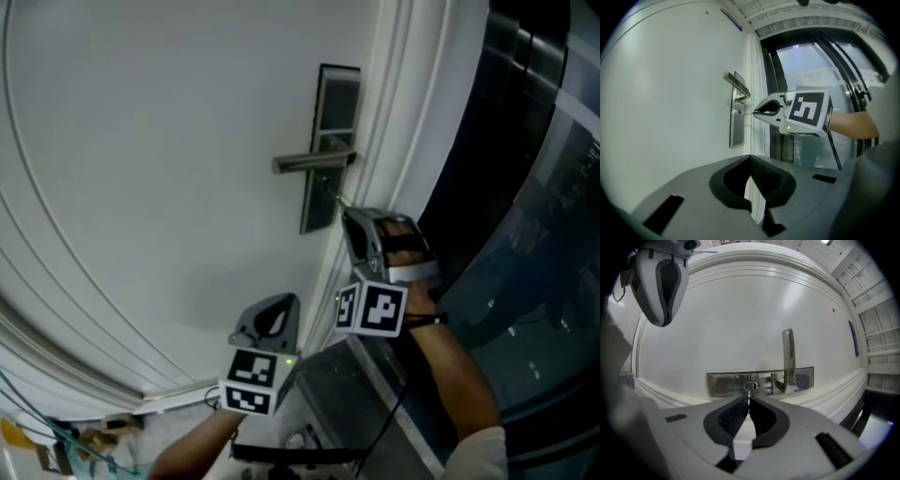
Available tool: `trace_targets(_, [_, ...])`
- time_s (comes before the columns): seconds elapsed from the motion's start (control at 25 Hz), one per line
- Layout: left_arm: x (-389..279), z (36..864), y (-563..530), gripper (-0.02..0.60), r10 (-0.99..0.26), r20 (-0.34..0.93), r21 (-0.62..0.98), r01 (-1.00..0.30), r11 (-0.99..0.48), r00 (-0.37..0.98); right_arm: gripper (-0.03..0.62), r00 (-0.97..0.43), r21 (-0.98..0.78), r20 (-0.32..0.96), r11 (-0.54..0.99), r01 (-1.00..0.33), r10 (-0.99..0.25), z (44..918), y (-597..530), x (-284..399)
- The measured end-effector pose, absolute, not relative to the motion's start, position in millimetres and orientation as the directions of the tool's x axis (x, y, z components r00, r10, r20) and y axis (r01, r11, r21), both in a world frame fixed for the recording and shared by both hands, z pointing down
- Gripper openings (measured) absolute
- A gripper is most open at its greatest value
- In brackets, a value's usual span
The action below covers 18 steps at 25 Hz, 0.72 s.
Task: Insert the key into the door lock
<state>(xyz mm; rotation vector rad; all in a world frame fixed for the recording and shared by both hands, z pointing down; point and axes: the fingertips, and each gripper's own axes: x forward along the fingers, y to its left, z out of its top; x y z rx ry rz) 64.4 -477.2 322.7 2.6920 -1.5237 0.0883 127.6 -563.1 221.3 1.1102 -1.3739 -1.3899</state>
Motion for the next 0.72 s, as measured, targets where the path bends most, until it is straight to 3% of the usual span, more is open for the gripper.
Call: trace_targets(0.72, [56,323,-487,0.003,-0.879,0.069,0.013,-0.882,-0.472,0.471,0.020,-0.260,0.997,-0.046,-0.061,0.051,-0.965,210,-584,117])
